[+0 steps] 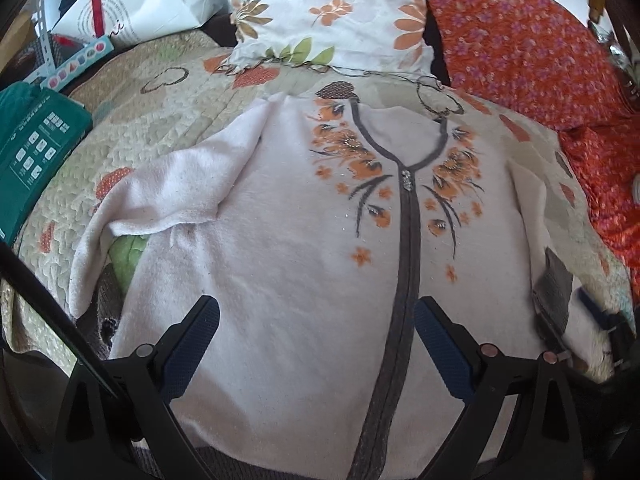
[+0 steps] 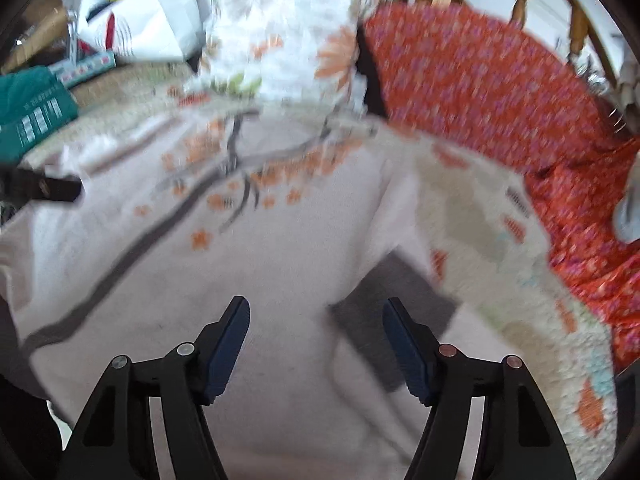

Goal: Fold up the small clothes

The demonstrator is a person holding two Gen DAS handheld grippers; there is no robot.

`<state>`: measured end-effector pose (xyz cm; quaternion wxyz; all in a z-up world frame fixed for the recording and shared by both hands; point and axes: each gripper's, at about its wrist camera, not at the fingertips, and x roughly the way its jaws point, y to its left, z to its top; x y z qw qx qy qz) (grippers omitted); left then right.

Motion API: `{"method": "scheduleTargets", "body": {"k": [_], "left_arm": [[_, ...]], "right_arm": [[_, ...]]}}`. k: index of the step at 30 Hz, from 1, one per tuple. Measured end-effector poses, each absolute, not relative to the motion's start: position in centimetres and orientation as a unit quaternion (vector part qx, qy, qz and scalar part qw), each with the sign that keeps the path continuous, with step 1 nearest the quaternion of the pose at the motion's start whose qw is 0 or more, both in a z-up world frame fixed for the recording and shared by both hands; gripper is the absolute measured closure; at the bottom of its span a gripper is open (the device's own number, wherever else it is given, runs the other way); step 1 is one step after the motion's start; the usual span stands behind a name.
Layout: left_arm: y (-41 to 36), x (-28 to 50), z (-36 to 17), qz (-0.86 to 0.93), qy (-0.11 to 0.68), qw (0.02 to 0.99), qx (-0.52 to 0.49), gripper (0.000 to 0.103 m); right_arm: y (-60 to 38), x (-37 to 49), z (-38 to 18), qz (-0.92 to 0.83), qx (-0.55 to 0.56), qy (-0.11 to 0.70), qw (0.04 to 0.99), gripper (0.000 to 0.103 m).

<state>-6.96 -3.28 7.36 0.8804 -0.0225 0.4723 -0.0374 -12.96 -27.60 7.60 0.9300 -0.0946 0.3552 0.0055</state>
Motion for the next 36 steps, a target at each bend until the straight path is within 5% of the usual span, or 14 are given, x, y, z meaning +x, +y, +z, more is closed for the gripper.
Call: {"method": "scheduleTargets", "body": {"k": [8,18,20,22,25,31,36], "left_arm": [[-3.7,-7.1,5.0,-0.045,0.468,0.882,-0.018,0.006],[-4.6,-7.3,1.6,-0.07,0.454,0.888,0.016,0.006],[-4.4,-7.0,1.2,-0.068,0.459,0.886,0.013,0.006],[-4.3,-6.9,1.2,-0.068,0.458,0.887,0.006,0.006],[-4.2,-7.0,1.2,-0.068,0.455,0.888,0.004,0.006],[-4.3,-7.1,1.1,-0.068,0.455,0.888,0.005,0.006],[-4.2,-7.3,1.2,-0.072,0.458,0.886,-0.002,0.006]], "right_arm": [[-35.2,-15.6,9.5,-0.077,0.022,0.341,0.937,0.03],[-31.2,-12.4,5.8,-0.058,-0.043,0.386,0.919,0.033],[-30.2,-11.4,5.2,-0.062,-0.068,0.392,0.915,0.037],[-29.7,-10.7,4.5,-0.066,-0.086,0.399,0.91,0.063],[-29.9,-10.4,4.5,-0.066,-0.078,0.405,0.908,0.087],[-37.2,-13.7,11.4,-0.119,0.067,0.37,0.919,0.088],[-44.9,-16.2,13.4,-0.315,0.028,0.381,0.869,0.09]]}}
